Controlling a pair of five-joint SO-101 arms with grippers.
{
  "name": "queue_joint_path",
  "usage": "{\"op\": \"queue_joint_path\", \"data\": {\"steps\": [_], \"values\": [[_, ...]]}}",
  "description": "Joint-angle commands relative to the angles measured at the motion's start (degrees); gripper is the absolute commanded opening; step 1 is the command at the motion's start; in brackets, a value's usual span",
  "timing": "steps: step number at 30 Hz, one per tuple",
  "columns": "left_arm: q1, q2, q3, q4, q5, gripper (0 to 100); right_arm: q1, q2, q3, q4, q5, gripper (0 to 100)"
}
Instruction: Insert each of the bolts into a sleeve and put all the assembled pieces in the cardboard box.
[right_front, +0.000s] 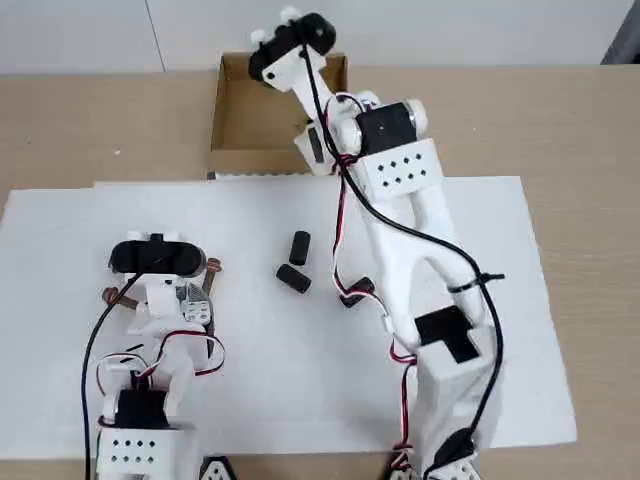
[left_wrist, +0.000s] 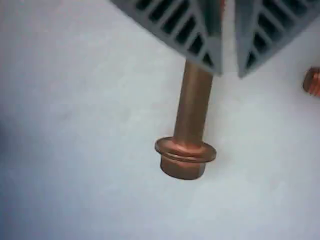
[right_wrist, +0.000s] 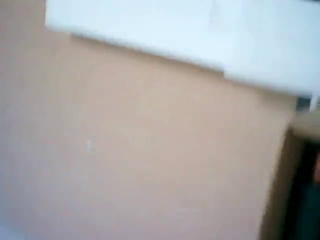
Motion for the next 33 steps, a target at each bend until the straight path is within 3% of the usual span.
{"op": "queue_joint_path", "data": {"steps": [1, 10, 18, 25, 33], "values": [[0.00, -0.62, -0.40, 0.09, -0.18, 1, -0.04, -6.11, -2.90, 8.40, -7.74, 0.3], [-0.18, -0.62, -0.40, 0.09, 0.00, 1, 0.13, -11.74, 0.26, 11.91, -17.58, 0.3], [-0.18, -0.62, -0.40, 0.09, 0.00, 1, -0.13, -27.74, 24.62, 11.91, -22.95, 0.3], [-0.26, -0.62, -0.40, 0.09, 0.09, 1, -0.13, -37.32, 43.34, 11.82, -34.02, 0.3], [-0.26, -0.62, -0.40, 0.09, 0.09, 1, -0.22, -38.20, 58.81, 9.54, -50.20, 0.4]]}}
